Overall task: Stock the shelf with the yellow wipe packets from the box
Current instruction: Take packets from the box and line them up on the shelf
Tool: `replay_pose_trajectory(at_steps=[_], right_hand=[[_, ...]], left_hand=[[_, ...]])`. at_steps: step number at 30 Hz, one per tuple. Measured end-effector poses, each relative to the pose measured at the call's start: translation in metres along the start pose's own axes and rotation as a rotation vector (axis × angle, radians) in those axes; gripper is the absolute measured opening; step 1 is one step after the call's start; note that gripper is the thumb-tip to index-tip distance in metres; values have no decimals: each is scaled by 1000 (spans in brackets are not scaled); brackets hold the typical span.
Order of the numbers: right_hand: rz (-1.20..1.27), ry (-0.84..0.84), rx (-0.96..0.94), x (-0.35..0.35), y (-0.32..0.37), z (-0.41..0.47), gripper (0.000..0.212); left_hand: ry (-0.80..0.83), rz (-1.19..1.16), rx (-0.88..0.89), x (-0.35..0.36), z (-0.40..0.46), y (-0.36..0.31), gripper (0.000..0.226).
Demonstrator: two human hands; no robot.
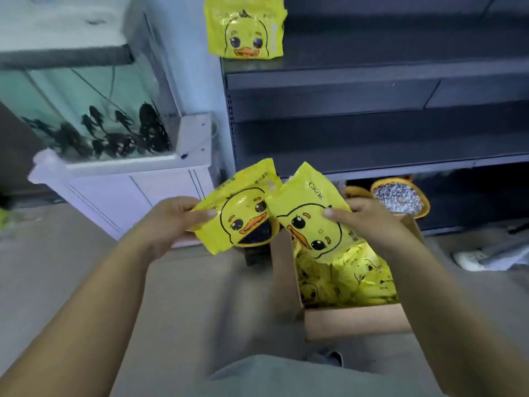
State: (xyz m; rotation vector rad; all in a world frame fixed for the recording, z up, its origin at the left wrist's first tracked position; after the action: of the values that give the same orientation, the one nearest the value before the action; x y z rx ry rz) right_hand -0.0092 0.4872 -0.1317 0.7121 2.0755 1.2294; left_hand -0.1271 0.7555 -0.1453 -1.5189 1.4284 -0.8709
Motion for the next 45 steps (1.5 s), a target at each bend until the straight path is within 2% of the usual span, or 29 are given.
replay_pose_trajectory(at_steps=[1, 3, 6, 15, 23, 28, 31, 36, 38, 41, 43, 45], right_hand=[[7, -27, -13, 4, 8, 2, 8], [6, -60, -39, 15, 23, 3, 6], [-11, -55, -72, 22, 47, 4, 5], [-200, -135, -179, -12, 120, 60, 7], [-253, -41, -252, -50, 176, 152, 6], [-384, -13, -285, -68, 217, 202, 4], [-511, -41, -257, -73, 237, 225, 11], [-727, -51, -268, -66, 258, 254, 38], [-792, -34, -264, -63, 260, 262, 47], [-859, -58, -266, -60, 258, 266, 45], [-911, -85, -291, -58, 258, 267, 49], [-976, -92, -349, -53, 260, 270, 50]], left_hand=[[-11, 9, 30, -9, 2, -11, 2], [-20, 47, 75, -26, 5, -27, 14], [10, 126, 124, -46, 13, -49, 7], [45, 245, 211, -78, 75, -121, 5], [-36, 303, 285, -107, 160, -188, 9], [-125, 308, 343, -112, 215, -229, 8], [-223, 329, 347, -116, 245, -238, 27], [-410, 350, 468, -114, 262, -237, 33], [-426, 281, 499, -115, 262, -226, 32], [-441, 88, 536, -118, 255, -204, 34], [-430, 78, 558, -115, 248, -189, 51], [-351, 145, 526, -104, 242, -175, 91]])
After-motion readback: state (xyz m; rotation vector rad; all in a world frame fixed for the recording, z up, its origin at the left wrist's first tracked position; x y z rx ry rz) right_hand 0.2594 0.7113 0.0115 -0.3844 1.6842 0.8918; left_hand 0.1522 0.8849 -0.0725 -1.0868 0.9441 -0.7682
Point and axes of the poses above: each hand's wrist, its own z-axis towards the middle knuckle, its own x-axis out of the palm, y = z × x, the point moved 2 cm from there along z, towards the middle knuckle, and after that the axes turned 9 degrees about y, right-handed, at the moved point
